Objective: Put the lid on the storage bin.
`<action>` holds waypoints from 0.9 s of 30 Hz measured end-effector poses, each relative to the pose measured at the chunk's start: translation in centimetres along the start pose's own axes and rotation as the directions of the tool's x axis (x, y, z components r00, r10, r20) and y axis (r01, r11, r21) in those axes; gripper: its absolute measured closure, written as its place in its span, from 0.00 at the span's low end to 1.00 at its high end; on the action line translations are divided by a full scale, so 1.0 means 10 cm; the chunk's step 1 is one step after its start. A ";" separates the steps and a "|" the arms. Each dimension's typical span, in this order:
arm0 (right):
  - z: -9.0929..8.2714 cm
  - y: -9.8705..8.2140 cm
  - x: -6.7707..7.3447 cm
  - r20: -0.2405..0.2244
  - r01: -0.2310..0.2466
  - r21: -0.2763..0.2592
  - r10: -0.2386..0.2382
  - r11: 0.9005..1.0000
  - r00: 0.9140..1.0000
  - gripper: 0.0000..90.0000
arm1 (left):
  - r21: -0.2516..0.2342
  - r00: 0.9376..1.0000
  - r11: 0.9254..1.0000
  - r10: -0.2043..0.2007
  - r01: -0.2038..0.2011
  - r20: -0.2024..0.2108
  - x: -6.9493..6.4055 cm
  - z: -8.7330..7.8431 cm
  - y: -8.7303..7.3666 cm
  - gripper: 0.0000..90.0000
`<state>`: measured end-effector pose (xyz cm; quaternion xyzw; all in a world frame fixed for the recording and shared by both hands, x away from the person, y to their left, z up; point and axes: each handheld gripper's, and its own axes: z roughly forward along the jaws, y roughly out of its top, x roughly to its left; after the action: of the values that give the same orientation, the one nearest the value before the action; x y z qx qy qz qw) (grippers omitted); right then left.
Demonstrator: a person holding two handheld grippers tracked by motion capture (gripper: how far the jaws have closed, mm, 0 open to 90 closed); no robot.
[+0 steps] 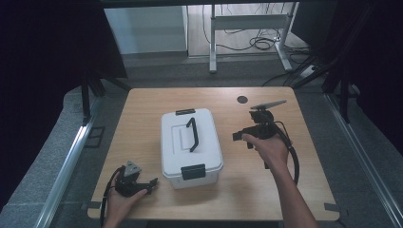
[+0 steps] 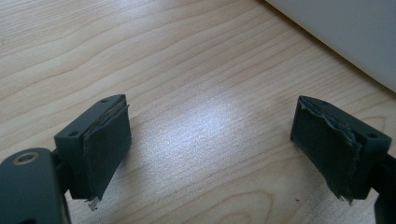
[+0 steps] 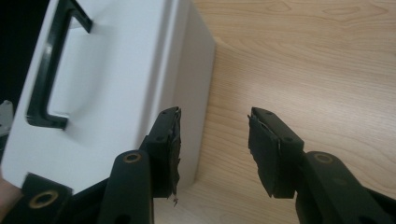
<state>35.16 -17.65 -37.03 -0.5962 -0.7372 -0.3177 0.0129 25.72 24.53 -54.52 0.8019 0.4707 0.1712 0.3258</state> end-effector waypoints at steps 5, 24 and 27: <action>-0.02 -0.13 -0.18 0.000 0.001 -0.017 -0.001 1.000 1.000 0.59 | -0.001 1.000 1.000 0.000 0.000 0.000 0.00 0.00 0.00 0.14; 0.05 -0.79 -0.71 -0.017 0.006 -0.072 -0.007 0.997 1.000 0.58 | -0.002 1.000 1.000 -0.004 0.004 0.001 0.00 0.00 0.00 0.13; 0.10 -0.88 -0.77 -0.003 0.013 -0.064 -0.014 0.998 1.000 0.57 | -0.002 1.000 1.000 -0.004 0.004 0.001 0.00 0.00 0.00 0.13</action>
<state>29.91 -24.64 -44.87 -0.5909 -0.7306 -0.3421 -0.0072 25.69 24.50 -54.53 0.8008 0.4719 0.1704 0.3272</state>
